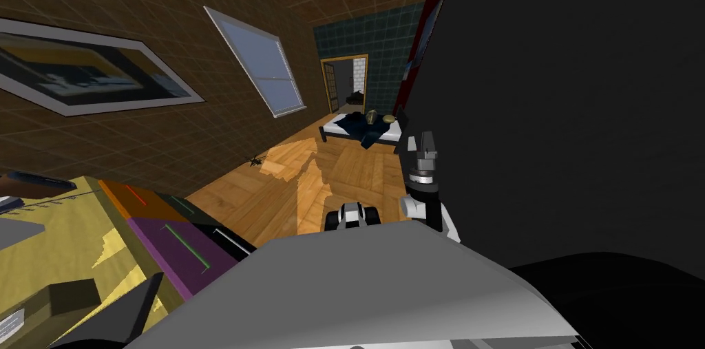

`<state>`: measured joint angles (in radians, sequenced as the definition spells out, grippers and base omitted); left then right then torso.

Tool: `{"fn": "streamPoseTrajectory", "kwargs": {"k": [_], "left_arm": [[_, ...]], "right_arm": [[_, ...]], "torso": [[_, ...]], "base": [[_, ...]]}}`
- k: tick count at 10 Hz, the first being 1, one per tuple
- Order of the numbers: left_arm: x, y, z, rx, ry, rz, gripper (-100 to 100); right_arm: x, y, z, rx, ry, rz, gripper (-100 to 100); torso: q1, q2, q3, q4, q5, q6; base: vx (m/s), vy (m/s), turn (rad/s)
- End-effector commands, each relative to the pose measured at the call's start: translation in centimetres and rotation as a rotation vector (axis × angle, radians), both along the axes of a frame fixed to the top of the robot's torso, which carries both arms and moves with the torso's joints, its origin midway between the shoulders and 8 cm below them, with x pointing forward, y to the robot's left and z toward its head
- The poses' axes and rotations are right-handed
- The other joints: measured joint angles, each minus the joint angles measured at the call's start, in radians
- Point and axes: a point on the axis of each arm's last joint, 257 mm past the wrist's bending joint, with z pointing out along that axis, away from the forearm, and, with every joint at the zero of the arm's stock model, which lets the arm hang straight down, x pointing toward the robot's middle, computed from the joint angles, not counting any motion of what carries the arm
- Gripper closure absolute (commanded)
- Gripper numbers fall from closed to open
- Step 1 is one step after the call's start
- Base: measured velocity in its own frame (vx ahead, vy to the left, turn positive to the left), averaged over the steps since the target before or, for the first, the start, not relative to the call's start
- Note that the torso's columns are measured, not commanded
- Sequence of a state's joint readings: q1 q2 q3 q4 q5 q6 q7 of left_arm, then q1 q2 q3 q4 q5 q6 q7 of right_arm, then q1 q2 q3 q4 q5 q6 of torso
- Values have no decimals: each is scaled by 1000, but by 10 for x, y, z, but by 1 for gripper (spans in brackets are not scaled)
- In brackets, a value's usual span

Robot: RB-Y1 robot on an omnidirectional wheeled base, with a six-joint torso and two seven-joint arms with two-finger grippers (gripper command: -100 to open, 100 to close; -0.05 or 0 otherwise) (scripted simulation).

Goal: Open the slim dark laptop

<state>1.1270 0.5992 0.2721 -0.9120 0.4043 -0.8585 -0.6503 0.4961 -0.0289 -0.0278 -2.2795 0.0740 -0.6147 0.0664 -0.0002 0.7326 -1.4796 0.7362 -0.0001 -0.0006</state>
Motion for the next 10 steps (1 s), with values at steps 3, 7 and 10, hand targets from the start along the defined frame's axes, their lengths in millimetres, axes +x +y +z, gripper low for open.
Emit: {"fn": "streamPoseTrajectory", "kwargs": {"k": [3,7,10], "left_arm": [[-64,5,49,114,18,61,-100],[-87,6,76,171,4,76,-100],[-82,3,79,179,-11,59,-100]], "right_arm": [[0,0,0,0,0,0,0],[0,0,0,0,0,0,0],[0,0,0,0,0,0,0]], "torso": [[1,9,6,3,0,1],[-1,9,6,3,0,0],[1,6,4,2,0,1]], "base": [[41,-3,-107],[54,-2,-33],[-12,-2,-1]]}}
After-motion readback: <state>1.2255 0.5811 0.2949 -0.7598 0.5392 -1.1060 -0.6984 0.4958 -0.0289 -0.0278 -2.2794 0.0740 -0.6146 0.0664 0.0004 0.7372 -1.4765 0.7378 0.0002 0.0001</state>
